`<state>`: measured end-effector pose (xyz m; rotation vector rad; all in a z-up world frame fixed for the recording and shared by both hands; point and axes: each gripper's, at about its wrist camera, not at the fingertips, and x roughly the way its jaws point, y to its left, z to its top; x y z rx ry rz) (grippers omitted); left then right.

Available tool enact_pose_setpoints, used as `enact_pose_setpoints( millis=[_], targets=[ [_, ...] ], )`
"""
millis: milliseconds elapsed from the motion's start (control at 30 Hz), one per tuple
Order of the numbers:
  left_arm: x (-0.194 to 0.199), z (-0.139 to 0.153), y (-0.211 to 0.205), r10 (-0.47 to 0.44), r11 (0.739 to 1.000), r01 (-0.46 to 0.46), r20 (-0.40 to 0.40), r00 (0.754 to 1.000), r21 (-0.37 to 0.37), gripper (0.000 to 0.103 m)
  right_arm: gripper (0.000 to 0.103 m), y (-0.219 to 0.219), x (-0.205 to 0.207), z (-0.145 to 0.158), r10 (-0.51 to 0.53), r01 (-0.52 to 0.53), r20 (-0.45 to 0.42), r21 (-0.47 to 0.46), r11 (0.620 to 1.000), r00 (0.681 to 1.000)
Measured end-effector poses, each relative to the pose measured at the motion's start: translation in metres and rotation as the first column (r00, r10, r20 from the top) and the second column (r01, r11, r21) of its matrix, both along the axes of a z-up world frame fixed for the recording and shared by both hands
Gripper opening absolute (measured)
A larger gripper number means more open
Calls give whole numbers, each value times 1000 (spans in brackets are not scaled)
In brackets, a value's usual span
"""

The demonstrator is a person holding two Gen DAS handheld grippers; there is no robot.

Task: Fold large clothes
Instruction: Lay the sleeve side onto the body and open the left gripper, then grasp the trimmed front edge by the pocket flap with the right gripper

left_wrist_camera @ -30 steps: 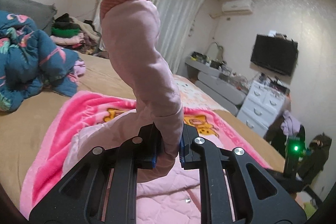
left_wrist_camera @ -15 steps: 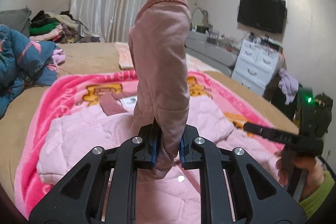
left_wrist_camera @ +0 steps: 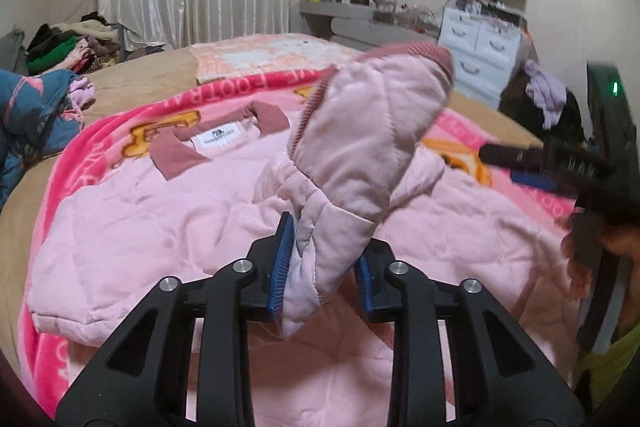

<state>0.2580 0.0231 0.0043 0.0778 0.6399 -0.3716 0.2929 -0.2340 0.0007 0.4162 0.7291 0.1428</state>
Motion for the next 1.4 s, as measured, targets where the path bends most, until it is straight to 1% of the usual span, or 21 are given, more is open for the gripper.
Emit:
enact_pose_setpoints(
  millis=[67,133,167,233,267,300,333,433,467,533,600,667,733,767,833,867,933,1033,1100,1233,1400],
  targets=[
    [-1,-6,-6,-12,1000,13,-15,1000,22,36,99,-1,-1,1,-3,3,0,1,1000,1000],
    [-2,-11,-15,-45,998,47,-48,998,50,62,99,-5,-1,2,-9,9,-1,5,1000,1000],
    [-3,-15,-20,-68,995,73,-71,995,63,66,99,-6,-2,3,-11,11,-1,9,1000,1000],
    [-5,-21,-27,-87,990,95,-83,993,101,68,99,-10,-4,5,-18,18,0,11,1000,1000],
    [-6,-23,-31,-95,986,106,-88,992,128,72,99,-11,-4,5,-20,20,1,12,1000,1000],
    [-8,-24,-33,-105,983,118,-97,990,138,77,99,-13,-5,7,-19,19,1,16,1000,1000],
    [-9,-24,-34,-115,983,129,-109,987,133,85,99,-14,-6,7,-17,17,1,19,1000,1000],
    [-15,-19,-35,-161,980,176,-152,975,89,94,99,-15,-8,9,-14,14,-3,28,1000,1000],
    [-17,-16,-34,-173,979,186,-151,973,77,94,99,-16,-8,10,-13,13,-3,33,999,1000],
    [-19,-10,-29,-175,979,188,-140,975,81,94,99,-14,-10,12,4,-4,-7,45,999,1000],
    [-15,0,-19,-146,985,156,-126,981,69,94,99,-10,-9,12,33,-32,-18,49,998,999],
    [-10,10,-2,-114,993,118,-121,986,30,94,99,0,-10,11,77,-76,-32,51,996,997],
    [0,20,20,-45,999,46,-121,992,0,94,99,10,-11,9,117,-115,-44,48,992,992],
    [5,25,36,5,1000,-7,-117,993,-13,94,99,16,-11,7,140,-138,-51,47,989,989],
    [11,32,60,72,996,-77,-117,991,-40,94,99,28,-11,3,178,-175,-68,46,983,982],
    [15,35,77,112,991,-121,-123,986,-63,94,99,33,-11,1,193,-190,-75,47,981,978],
    [18,42,100,170,980,-181,-120,978,-85,94,99,46,-10,-4,220,-216,-93,49,975,971],
    [16,52,129,270,960,-275,-80,960,-58,94,99,59,-7,-11,244,-239,-116,54,970,963],
    [16,57,149,319,944,-324,-67,945,-67,94,99,67,-6,-15,256,-251,-131,53,967,958],
    [17,59,183,376,912,-386,-96,922,-135,94,99,85,-1,-25,280,-275,-161,52,960,946],
    [20,53,204,412,893,-427,-122,903,-140,94,99,99,9,-41,293,-285,-200,70,956,935]
  ],
)
